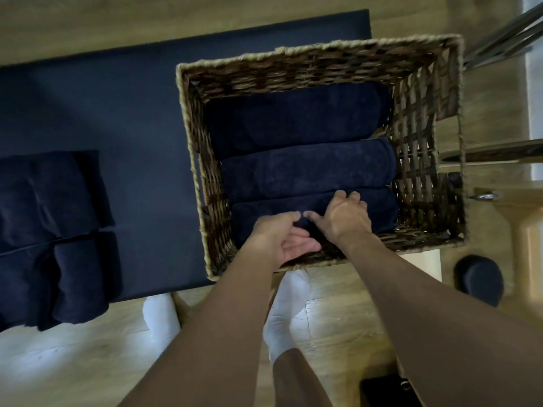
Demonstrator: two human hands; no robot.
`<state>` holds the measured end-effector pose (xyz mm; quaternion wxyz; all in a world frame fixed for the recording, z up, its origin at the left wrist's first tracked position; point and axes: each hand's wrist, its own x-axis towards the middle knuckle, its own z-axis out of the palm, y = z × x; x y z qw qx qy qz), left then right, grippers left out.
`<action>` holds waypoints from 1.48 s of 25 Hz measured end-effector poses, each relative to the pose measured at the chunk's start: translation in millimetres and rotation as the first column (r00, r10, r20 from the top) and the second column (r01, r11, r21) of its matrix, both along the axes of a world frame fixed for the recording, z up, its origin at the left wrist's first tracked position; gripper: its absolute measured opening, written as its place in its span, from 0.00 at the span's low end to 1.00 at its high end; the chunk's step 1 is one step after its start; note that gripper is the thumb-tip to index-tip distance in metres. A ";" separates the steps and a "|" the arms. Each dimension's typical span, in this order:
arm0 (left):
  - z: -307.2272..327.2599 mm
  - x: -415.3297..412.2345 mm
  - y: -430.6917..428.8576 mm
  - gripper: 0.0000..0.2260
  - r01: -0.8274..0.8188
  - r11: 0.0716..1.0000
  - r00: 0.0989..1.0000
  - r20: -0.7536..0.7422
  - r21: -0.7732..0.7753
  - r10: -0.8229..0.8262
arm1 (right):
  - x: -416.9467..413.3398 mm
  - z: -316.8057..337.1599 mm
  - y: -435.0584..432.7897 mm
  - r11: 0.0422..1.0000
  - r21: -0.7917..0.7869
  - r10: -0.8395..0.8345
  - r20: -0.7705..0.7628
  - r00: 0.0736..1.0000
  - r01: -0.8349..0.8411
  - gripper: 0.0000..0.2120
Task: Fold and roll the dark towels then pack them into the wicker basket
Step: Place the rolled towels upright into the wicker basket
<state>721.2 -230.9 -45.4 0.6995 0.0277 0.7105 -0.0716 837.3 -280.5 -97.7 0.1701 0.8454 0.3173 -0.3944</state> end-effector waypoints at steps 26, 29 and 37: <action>59.8 -164.3 38.0 0.10 0.237 0.533 0.969 -0.159 0.812 -0.188 | -212.1 107.7 67.2 0.469 0.536 -0.350 -0.616 0.705 0.701 0.09; 54.8 -257.1 48.5 0.12 0.210 0.598 0.969 -0.245 0.774 -0.023 | -298.2 100.4 85.9 0.571 0.372 -0.336 -0.708 0.621 0.732 0.07; -25.5 -408.0 103.7 0.18 0.424 0.675 0.855 -0.514 0.604 -0.077 | -433.3 10.5 142.4 0.788 0.273 -0.246 -0.683 0.688 0.552 0.06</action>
